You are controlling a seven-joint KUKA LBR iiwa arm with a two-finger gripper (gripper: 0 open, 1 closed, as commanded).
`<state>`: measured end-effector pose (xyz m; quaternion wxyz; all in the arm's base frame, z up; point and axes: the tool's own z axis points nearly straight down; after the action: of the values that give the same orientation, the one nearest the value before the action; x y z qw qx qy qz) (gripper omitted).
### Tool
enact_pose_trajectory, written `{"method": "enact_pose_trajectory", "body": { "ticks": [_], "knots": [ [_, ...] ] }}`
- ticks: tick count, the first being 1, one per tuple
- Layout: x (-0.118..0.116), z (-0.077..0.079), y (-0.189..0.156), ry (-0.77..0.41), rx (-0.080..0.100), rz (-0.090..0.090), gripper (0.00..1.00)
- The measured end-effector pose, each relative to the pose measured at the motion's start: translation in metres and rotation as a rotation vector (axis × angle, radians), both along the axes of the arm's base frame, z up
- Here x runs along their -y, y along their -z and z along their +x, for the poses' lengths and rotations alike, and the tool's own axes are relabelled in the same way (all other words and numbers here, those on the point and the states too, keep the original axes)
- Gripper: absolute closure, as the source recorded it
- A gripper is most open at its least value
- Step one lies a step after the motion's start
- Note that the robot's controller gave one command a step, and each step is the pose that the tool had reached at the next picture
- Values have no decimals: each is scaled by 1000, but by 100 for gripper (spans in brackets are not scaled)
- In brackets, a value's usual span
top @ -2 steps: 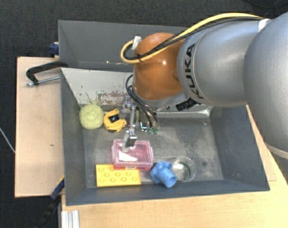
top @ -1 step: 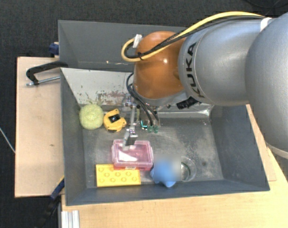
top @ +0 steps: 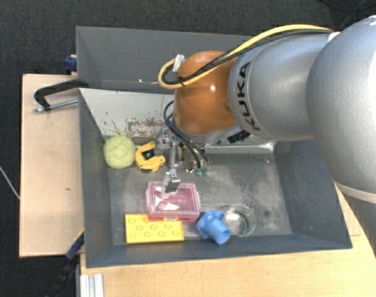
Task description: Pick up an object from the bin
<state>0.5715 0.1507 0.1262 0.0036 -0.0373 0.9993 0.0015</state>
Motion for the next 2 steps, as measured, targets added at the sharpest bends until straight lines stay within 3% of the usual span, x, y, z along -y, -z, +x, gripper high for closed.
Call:
{"method": "enact_pose_trajectory", "body": {
  "ticks": [1, 2],
  "knots": [
    [26, 6, 9, -20, 13, 3, 0],
    [129, -24, 48, -39, 1, -4, 100]
  ]
}}
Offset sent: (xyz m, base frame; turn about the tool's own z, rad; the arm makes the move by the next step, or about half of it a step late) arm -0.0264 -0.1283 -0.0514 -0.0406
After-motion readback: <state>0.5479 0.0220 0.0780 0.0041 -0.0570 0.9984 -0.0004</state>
